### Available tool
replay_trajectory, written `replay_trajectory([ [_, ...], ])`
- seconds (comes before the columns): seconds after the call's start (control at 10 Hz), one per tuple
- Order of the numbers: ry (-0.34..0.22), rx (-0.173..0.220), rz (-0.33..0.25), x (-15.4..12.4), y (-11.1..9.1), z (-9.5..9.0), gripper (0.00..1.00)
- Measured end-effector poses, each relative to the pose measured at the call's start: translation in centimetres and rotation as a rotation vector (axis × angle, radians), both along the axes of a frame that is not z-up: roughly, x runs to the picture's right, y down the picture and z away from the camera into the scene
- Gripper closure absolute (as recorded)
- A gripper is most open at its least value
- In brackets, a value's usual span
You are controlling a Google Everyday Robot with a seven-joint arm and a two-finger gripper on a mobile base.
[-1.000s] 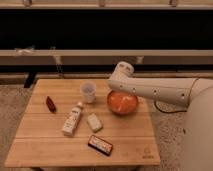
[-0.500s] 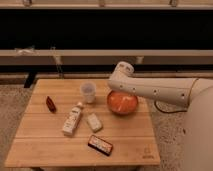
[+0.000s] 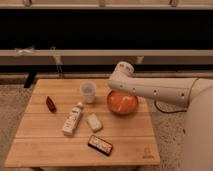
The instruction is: Pick up the ceramic cup
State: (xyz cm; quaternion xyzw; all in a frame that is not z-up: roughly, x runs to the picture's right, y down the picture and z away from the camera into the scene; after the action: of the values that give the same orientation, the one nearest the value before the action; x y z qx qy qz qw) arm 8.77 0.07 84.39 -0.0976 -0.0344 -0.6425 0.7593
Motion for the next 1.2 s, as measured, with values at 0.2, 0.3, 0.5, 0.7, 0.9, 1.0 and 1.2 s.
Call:
replay_trajectory([
  [0.2, -0.019, -0.024, -0.044, -1.1, -0.6, -0.2, 0.2],
  [0.3, -0.042, -0.039, -0.081, -3.0, -1.1, -0.2, 0.2],
  [0.5, -0.073, -0.063, -0.132, -6.0, -1.7, -0.1, 0.2],
  [0.7, -0.115, -0.097, -0.207, -9.8, -1.7, -0.1, 0.2],
  [0.9, -0.138, -0.115, -0.25, -11.4, -1.3, -0.1, 0.2],
  [1.0, -0.141, -0.127, -0.272, -12.0, -0.9, 0.0, 0.2],
  [1.2, -0.152, -0.136, -0.299, -13.2, -0.2, 0.5, 0.2],
])
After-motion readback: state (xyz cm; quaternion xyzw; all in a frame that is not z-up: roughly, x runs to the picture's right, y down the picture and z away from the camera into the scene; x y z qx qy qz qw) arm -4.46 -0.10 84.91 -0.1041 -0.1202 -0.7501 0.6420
